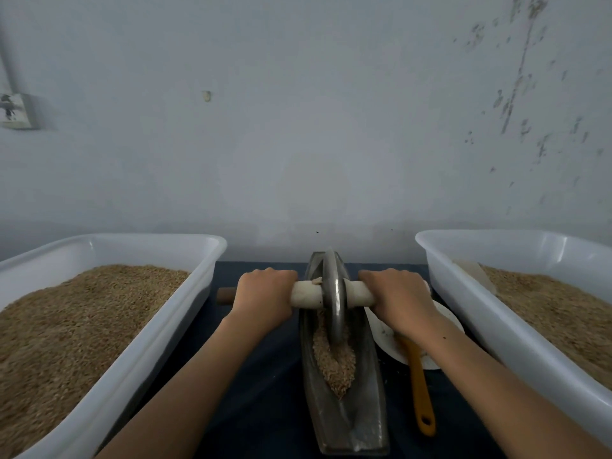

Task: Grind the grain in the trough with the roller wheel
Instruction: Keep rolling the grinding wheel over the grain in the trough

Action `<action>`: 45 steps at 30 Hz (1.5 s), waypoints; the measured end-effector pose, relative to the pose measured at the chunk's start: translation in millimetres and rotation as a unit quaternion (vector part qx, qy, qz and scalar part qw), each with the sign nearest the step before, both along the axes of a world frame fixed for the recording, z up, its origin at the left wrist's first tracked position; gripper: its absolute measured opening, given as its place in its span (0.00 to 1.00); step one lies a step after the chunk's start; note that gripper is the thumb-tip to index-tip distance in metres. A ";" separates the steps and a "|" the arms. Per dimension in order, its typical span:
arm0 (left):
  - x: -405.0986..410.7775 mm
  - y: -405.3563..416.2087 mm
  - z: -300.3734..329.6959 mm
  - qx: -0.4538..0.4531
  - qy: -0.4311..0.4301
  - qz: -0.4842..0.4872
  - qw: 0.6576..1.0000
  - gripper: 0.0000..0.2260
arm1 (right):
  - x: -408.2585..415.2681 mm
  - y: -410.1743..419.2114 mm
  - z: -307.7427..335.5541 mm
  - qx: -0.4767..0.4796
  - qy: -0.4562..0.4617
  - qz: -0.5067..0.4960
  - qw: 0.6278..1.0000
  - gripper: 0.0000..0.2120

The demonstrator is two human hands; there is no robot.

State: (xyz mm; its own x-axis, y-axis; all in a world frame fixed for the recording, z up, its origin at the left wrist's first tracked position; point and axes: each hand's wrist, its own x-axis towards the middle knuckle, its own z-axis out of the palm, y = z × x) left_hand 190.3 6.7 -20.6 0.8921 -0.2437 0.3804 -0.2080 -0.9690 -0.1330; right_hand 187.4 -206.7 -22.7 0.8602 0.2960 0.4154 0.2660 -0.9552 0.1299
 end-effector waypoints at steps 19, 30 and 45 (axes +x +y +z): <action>0.1 -1.1 3.7 0.010 0.021 0.002 1.000 0.10 | -0.3 -1.0 5.2 -0.019 0.041 -0.007 0.999 0.07; -3.0 4.4 16.1 0.021 0.219 -0.004 0.975 0.19 | -1.8 -6.2 18.8 -0.064 0.184 0.028 0.980 0.08; -0.3 1.3 7.1 0.031 0.082 -0.004 0.996 0.14 | -4.4 -2.7 7.9 -0.029 0.061 0.003 0.998 0.06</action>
